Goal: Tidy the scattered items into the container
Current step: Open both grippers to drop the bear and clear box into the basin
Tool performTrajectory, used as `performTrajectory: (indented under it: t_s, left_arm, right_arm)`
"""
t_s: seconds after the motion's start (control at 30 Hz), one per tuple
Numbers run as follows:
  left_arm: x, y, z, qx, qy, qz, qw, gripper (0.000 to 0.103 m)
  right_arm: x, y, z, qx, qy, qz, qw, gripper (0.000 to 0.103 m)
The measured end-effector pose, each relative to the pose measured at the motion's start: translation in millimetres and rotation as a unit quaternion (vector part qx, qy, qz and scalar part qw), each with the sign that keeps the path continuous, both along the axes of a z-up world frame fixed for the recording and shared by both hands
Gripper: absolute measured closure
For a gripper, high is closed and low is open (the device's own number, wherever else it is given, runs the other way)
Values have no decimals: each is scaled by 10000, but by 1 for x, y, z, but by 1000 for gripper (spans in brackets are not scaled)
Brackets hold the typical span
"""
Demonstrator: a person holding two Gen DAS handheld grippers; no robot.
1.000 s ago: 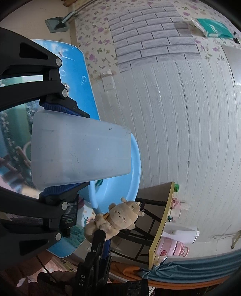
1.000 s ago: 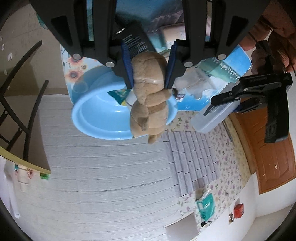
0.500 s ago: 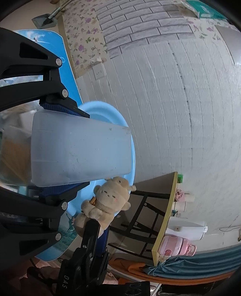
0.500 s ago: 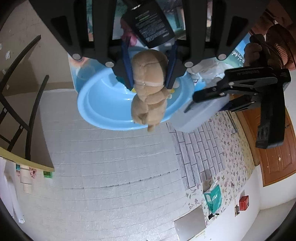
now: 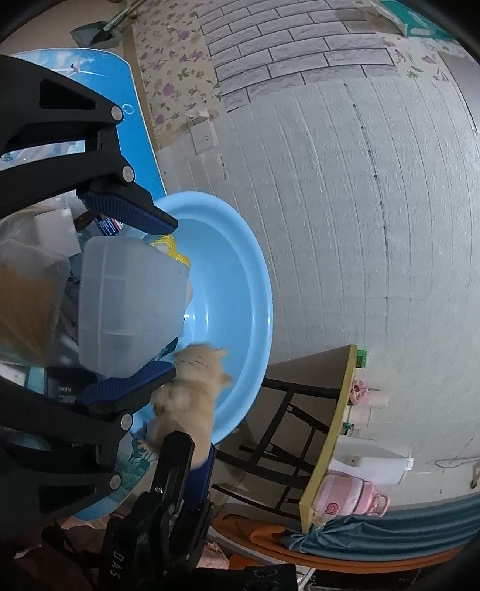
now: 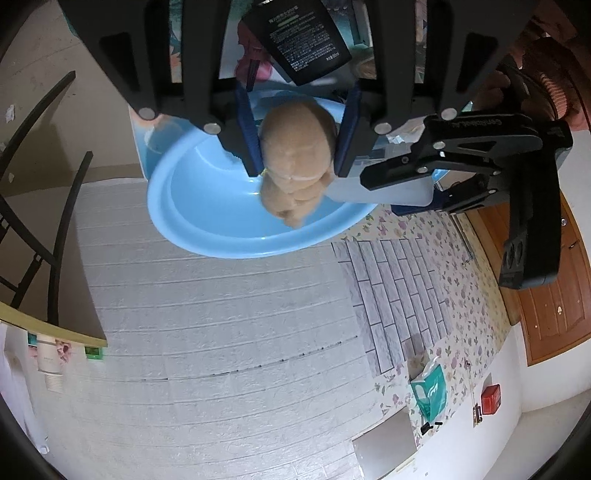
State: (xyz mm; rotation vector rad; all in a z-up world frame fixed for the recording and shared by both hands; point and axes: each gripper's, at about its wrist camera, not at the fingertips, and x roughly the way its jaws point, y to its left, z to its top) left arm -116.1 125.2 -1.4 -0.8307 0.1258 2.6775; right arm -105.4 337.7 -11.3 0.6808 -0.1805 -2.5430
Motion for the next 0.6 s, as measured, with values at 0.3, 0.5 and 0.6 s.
performTrajectory:
  t_s: [0.3,0.5,0.6]
  left_arm:
    - [32,-14,17,86,314,49,9995,30]
    - [56,-33,21,135,407,218,9988,25]
    - [66,-44,18,139,380,301,9987,24]
  right_arm:
    - [18,-11,12,150,105,102,9998,62]
    - [36,-33,20,287,174,346,9988,61]
    - [42,-45,19,386,189,476,9979,61]
